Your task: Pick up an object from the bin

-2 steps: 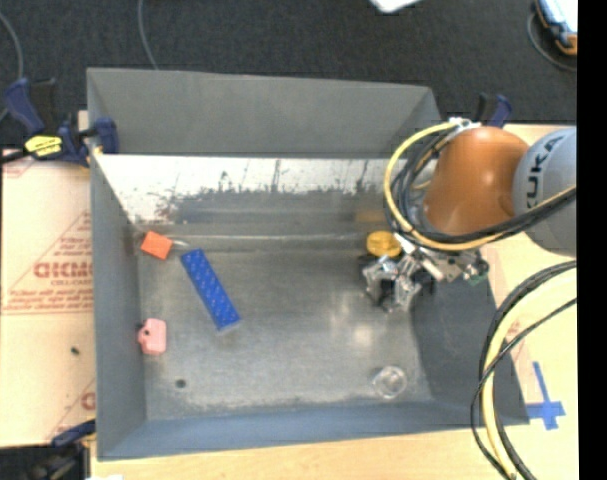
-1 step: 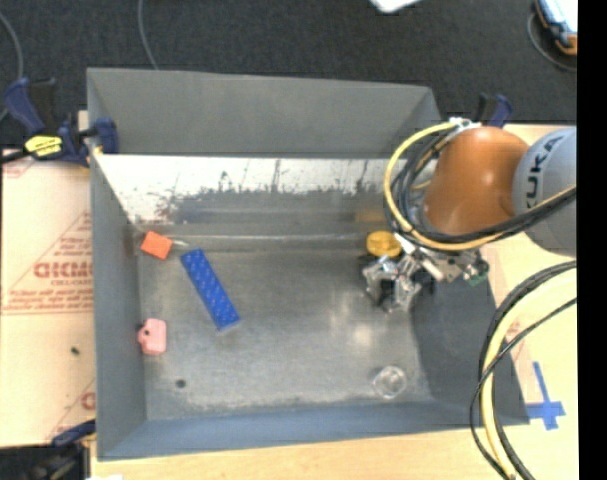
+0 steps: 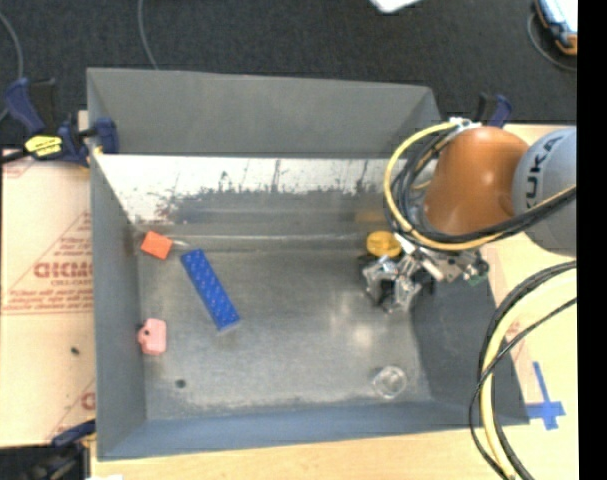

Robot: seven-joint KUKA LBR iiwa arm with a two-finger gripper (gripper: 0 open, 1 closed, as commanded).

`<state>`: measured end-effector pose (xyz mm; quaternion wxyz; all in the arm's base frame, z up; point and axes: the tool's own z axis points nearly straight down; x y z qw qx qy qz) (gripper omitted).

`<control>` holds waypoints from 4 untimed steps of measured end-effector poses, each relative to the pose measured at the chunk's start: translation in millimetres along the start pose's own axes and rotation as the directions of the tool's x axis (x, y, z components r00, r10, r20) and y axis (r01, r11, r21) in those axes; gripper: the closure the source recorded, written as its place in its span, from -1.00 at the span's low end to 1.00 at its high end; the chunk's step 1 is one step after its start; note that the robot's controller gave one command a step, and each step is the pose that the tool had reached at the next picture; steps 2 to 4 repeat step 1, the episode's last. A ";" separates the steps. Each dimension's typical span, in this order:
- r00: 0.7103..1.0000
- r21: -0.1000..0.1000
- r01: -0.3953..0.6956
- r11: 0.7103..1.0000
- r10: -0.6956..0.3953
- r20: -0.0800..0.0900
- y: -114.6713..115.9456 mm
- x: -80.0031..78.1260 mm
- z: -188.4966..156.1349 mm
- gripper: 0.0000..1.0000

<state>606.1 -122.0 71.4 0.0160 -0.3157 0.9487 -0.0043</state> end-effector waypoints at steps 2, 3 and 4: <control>1.000 0.000 -0.001 1.000 0.001 0.000 0.0 0.0 0.0 1.00; 1.000 0.000 -0.001 1.000 0.001 0.000 0.0 0.0 0.0 1.00; 1.000 0.000 -0.001 1.000 0.001 0.000 0.0 0.0 0.0 1.00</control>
Offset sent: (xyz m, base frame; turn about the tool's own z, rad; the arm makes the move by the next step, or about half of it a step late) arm 0.0000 0.0000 0.0000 0.0000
